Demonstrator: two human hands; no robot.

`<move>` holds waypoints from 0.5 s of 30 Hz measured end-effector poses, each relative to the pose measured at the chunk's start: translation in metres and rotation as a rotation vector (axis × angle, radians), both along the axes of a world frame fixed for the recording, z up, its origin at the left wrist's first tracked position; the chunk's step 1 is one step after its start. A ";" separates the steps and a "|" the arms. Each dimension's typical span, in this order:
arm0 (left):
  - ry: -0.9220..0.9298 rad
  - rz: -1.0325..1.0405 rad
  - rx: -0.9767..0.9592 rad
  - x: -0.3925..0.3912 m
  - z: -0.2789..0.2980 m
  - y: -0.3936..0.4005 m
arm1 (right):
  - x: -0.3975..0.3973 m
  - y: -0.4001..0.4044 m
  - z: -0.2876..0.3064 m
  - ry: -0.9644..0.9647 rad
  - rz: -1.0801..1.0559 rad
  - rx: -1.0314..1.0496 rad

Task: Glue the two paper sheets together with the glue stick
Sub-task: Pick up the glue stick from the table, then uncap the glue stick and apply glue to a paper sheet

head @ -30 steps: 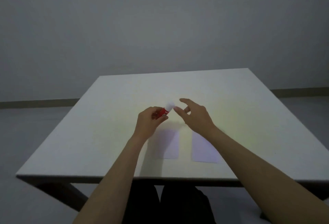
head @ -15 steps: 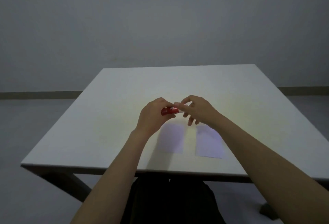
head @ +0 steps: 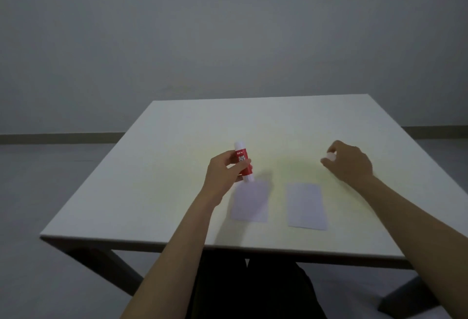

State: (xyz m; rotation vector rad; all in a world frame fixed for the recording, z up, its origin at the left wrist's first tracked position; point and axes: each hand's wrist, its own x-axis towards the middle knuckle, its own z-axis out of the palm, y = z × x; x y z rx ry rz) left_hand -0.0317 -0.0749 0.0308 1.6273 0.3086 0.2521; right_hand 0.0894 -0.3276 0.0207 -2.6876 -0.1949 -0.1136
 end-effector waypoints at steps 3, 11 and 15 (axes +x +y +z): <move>-0.025 -0.011 -0.198 -0.003 0.002 -0.005 | 0.003 -0.009 -0.016 -0.005 0.007 -0.086; -0.085 0.101 -0.363 0.001 0.007 -0.019 | -0.008 0.002 -0.006 -0.210 0.006 -0.493; -0.160 0.269 -0.393 0.010 0.010 -0.035 | -0.054 0.061 0.020 0.102 0.289 0.454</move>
